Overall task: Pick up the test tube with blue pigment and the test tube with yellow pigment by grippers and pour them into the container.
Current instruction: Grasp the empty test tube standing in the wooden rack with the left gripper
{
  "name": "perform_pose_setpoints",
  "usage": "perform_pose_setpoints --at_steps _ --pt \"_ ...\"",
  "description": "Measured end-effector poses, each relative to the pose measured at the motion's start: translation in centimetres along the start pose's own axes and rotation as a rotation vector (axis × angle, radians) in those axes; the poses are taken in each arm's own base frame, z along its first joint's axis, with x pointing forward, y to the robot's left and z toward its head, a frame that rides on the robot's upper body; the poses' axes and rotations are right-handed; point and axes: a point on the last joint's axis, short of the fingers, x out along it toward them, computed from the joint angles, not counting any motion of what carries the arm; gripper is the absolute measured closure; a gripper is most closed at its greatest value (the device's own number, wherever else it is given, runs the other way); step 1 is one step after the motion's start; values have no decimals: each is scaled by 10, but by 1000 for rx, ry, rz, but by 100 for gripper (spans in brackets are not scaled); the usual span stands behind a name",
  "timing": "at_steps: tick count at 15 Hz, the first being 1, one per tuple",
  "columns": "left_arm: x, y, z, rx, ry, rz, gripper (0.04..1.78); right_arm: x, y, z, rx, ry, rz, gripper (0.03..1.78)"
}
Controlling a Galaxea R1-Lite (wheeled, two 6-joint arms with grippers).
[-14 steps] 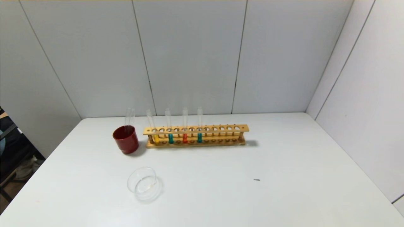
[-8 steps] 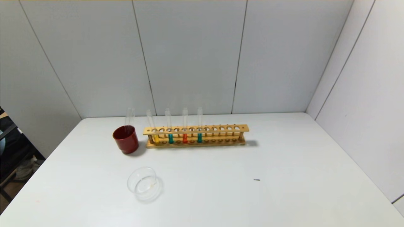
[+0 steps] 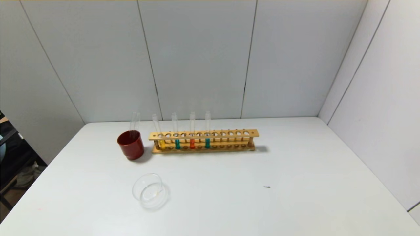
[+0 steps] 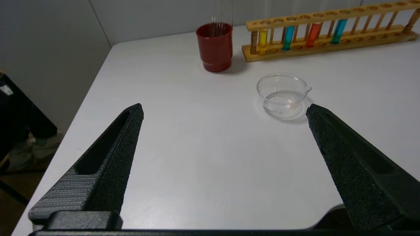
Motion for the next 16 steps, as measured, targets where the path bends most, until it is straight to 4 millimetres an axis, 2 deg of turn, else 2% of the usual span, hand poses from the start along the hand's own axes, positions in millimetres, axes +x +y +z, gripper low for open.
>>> perform_pose_setpoints --at_steps 1,4,5,7,9,10,12,14,16 --pt "-3 0 12 22 -27 -25 7 0 0 0 0 0 0 6" --pt "-10 2 69 58 -43 -137 7 0 0 0 0 0 0 6" --pt "-6 3 89 55 -13 -171 7 0 0 0 0 0 0 6" --pt "15 7 130 43 57 -219 7 0 0 0 0 0 0 6" --pt "55 11 163 28 116 -250 7 0 0 0 0 0 0 6" --pt "82 13 175 16 150 -264 7 0 0 0 0 0 0 6" --pt "139 14 187 -17 205 -286 7 0 0 0 0 0 0 6" --pt "196 11 181 -54 268 -309 7 0 0 0 0 0 0 6" --pt "243 4 165 -86 316 -317 7 0 0 0 0 0 0 6"
